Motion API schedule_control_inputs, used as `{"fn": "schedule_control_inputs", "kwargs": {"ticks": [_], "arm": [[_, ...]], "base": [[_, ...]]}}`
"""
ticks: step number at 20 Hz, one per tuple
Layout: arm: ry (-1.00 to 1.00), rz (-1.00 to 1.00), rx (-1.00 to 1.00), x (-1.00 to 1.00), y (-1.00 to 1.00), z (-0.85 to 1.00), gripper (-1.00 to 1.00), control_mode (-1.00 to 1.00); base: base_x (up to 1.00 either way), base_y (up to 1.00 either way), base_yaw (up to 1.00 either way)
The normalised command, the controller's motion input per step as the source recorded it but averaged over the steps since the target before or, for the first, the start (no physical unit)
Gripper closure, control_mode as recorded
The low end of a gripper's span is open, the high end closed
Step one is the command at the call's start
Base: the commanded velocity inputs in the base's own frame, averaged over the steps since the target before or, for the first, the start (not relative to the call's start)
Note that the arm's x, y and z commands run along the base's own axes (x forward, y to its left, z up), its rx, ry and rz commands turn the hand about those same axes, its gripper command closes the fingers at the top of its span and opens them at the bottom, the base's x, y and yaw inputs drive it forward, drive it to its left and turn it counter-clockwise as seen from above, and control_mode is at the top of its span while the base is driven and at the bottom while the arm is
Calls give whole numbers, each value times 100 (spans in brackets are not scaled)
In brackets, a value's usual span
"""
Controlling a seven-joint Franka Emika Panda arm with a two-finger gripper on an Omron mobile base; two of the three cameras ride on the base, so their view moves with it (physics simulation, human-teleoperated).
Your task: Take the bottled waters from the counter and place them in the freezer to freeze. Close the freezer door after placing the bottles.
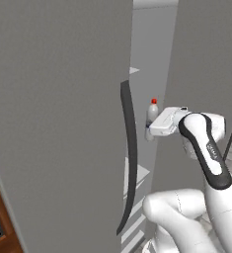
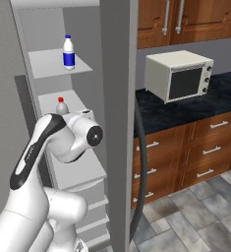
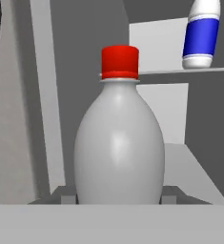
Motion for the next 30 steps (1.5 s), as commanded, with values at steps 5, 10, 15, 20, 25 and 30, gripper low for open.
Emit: {"fn": "schedule_control_inputs", "kwargs": {"ticks": [5, 10, 15, 20, 25, 30], "arm": [[-9, 3, 0, 42, 13, -15, 100, -100], [0, 4, 0, 41, 22, -1, 100, -100], [0, 2, 0, 49, 6, 0, 100, -100], [0, 3, 0, 48, 1, -5, 100, -100], [0, 3, 0, 48, 6, -14, 100, -100], [0, 3, 0, 32, 11, -31, 100, -100]], "base": [[0, 0, 0], [0, 0, 0], [0, 0, 0], [0, 0, 0], [0, 0, 0], [0, 0, 0]]}}
